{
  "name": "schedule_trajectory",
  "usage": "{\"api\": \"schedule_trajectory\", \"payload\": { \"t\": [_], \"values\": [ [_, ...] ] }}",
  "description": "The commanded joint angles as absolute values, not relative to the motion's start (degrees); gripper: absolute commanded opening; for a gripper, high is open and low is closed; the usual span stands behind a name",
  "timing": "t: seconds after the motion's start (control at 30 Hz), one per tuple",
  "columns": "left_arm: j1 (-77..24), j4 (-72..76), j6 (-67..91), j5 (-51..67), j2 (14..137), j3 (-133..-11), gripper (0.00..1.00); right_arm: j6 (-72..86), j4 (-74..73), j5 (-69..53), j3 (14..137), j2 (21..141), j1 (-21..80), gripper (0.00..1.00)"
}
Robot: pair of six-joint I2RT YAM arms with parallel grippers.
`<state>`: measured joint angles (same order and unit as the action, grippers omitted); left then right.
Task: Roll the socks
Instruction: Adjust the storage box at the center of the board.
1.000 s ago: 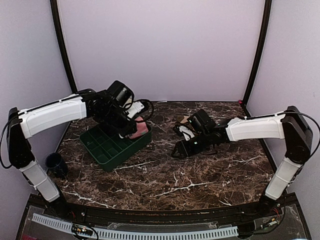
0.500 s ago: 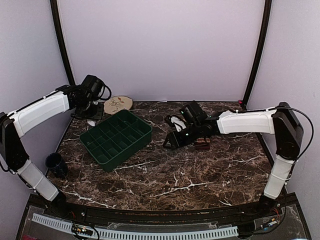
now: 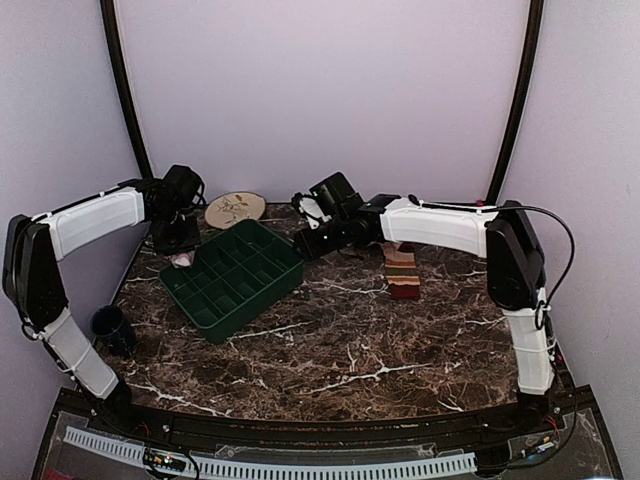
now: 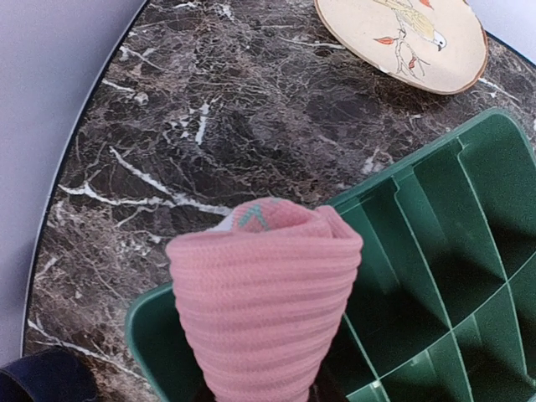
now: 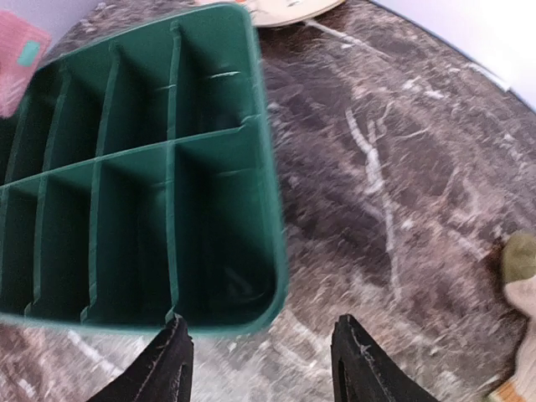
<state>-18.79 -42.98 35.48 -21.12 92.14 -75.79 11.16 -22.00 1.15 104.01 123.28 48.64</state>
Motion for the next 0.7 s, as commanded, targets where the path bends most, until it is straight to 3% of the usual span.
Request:
{"api": "schedule_trajectory", "payload": {
  "t": [0.0,0.37,0.67],
  "values": [
    [-18.67,-43.25,40.26,-18.03,94.59,-79.76,0.00,5.85,-26.77,10.94,114.42,130.24,48.68,0.55],
    [-18.60,-46.16,51.66,-14.68,97.50,-79.36,0.00,1.45,-31.47,14.77,135.14,143.88,46.66,0.56],
    [-18.59,-48.33,58.91,-13.27,97.05,-77.13,0.00,1.58,-30.68,10.37,133.95,145.83,45.87,0.54]
  ]
}}
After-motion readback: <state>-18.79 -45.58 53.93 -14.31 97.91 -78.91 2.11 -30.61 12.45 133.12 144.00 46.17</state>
